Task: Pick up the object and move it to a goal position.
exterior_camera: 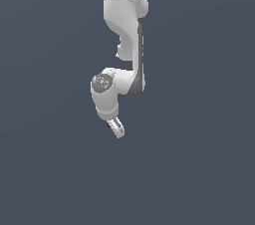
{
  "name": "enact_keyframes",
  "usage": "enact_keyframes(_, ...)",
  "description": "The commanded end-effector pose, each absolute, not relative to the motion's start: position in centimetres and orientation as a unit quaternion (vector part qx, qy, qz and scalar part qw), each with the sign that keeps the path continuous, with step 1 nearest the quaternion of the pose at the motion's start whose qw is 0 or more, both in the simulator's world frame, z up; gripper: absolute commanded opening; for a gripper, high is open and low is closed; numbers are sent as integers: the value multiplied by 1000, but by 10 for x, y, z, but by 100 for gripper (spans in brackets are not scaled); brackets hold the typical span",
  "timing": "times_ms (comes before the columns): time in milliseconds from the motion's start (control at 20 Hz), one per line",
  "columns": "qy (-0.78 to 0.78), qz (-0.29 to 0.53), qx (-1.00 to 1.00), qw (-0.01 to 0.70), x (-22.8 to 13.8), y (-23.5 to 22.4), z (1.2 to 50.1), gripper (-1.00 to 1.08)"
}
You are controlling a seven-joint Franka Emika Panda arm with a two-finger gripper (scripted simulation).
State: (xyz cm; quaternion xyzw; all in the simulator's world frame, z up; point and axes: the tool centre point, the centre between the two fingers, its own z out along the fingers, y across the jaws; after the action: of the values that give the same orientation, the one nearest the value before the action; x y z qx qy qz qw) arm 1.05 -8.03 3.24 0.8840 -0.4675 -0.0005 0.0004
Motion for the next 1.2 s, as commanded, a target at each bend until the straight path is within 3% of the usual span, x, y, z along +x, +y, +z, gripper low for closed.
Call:
enact_keyframes(0,-467,0,884,0,9,-66,43,-100)
enact_keyframes(1150,-467,1,884,1,-19,160,212,-100)
